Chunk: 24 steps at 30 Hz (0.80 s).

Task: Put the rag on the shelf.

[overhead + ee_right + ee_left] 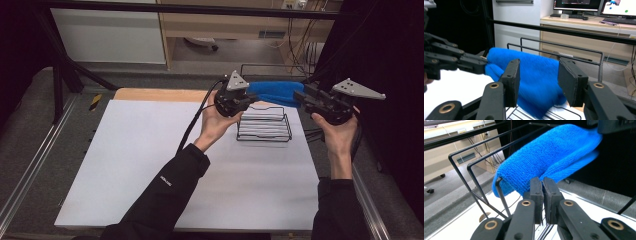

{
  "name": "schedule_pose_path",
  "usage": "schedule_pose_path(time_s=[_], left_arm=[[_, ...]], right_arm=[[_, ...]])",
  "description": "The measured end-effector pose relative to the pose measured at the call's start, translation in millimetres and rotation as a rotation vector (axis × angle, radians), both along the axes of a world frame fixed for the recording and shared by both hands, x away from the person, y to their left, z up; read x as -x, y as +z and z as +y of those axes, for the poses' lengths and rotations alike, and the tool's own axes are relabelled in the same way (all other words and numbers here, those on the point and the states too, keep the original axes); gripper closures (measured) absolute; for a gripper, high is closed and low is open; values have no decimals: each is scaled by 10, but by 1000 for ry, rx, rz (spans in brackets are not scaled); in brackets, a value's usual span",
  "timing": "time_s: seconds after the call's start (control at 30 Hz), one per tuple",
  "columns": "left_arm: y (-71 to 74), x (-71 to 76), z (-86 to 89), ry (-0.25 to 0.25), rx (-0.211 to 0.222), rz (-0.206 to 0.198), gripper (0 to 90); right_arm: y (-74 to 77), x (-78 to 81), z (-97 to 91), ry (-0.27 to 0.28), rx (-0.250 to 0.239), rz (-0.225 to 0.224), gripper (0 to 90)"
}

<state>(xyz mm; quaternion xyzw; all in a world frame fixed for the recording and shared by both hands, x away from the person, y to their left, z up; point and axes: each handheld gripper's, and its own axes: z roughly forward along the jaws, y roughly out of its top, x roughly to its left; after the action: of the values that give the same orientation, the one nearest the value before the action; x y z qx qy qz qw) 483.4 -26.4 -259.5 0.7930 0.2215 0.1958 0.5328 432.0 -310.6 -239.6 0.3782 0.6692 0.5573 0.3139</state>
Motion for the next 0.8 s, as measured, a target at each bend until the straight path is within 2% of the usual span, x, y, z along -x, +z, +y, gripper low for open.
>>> schedule_pose_path(time_s=[0.07, 0.17, 0.33, 0.43, 0.5, 0.63, 0.7, 0.8], left_arm=[[-13, 6, -8, -5, -11, 1, 862], [-32, 21, -4, -11, -20, -3, 861], [-40, 29, 18, -20, -19, -4, 855], [-50, 9, 26, -24, -9, 22, 818], [-58, 2, 32, -18, -11, 34, 759], [-25, 11, 81, -32, 32, 49, 699], [6, 21, 90, -31, 47, 47, 699], [12, 22, 62, -17, 25, 66, 753]], right_arm=[[15, -7, 30, 10, -8, 5, 594], [-3, -32, 82, 16, 4, 39, 703], [-138, -101, 90, 4, -3, 103, 824], [-219, -130, 88, -5, -1, 127, 845], [-261, -143, 91, -12, 6, 137, 849], [-320, -154, 87, -19, 12, 142, 853], [-345, -160, 82, -22, 11, 143, 854], [-369, -167, 81, -26, 9, 147, 852]])
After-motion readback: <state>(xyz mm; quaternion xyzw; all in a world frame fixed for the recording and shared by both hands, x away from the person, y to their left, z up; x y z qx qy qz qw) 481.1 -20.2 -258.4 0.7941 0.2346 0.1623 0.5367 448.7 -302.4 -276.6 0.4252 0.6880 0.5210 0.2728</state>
